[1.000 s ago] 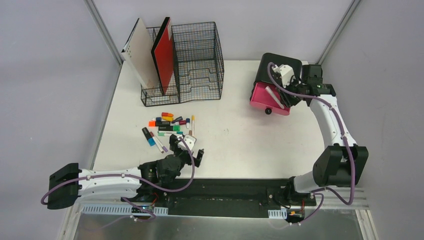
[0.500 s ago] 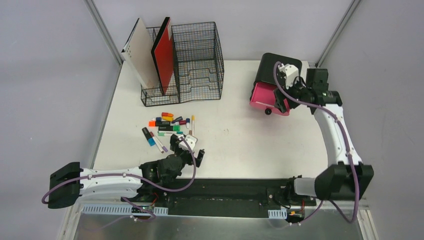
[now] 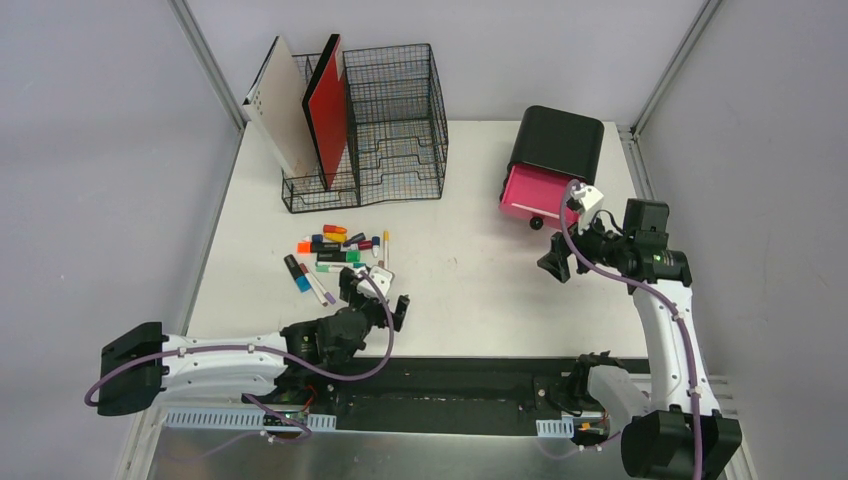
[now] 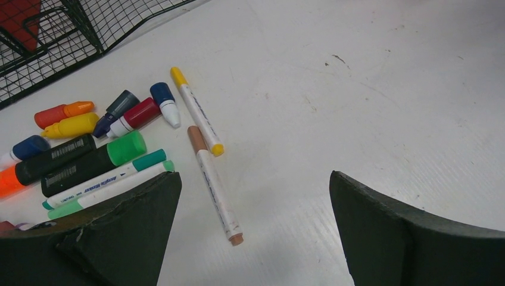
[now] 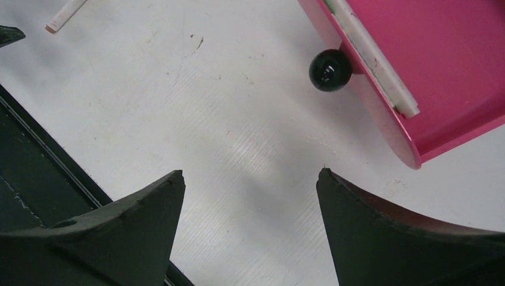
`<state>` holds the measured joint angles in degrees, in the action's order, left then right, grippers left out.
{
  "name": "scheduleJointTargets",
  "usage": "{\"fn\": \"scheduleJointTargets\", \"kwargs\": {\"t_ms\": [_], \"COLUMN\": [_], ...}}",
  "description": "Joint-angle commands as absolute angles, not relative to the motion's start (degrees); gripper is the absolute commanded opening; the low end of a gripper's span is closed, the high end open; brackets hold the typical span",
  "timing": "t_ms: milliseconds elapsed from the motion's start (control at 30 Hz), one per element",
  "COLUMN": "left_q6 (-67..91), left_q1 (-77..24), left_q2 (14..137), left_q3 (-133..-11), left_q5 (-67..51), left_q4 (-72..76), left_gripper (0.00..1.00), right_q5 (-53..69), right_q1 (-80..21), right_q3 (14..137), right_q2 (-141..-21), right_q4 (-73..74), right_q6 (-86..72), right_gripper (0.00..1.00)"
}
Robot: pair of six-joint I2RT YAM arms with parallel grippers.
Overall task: Organize the desk
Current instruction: Place the stationery in the drawer, then pick up the stationery from the center of the board.
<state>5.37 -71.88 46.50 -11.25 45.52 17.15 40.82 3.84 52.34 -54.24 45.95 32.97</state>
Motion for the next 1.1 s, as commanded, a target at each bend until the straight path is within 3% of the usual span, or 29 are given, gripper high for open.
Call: {"fn": "scheduleJointTargets", "kwargs": {"t_ms": [0, 200, 433, 633, 867, 1067], "left_q6": [7.49, 11.23, 17.64, 21.73, 23.17, 23.79], "left_q1": [-70.45, -63.02, -52.93, -49.27, -45.0, -41.84], "left_q2": [48.33, 49.34, 48.76, 58.22, 69.8, 72.33], "left_q3": [-14.46, -16.58, -17.56, -23.99, -32.66, -34.13], "left_q5": [46.83, 40.12, 32.18, 31.93, 27.54, 23.51], "left_q4": [17.51, 12.88, 7.93, 1.7, -4.54, -5.78], "left_gripper": [0.99, 0.99, 0.9, 0.86, 0.63, 0.5], "right_q5": [42.89, 44.12, 42.84, 42.98, 42.72, 42.71], "right_q1": [5.42, 5.54, 5.54, 5.54, 5.54, 5.54], "right_q3": [50.45, 50.88, 50.59, 50.45, 50.39, 50.38], "right_q2": [-51.5, -52.75, -52.58, -52.38, -52.28, -52.19], "right_q4": [44.15, 45.96, 46.21, 46.39, 46.58, 46.63], "right_q6": [36.18, 37.69, 38.87, 39.18, 39.55, 39.77], "right_gripper": [0.85, 0.85, 0.85, 0.85, 0.85, 0.86]}}
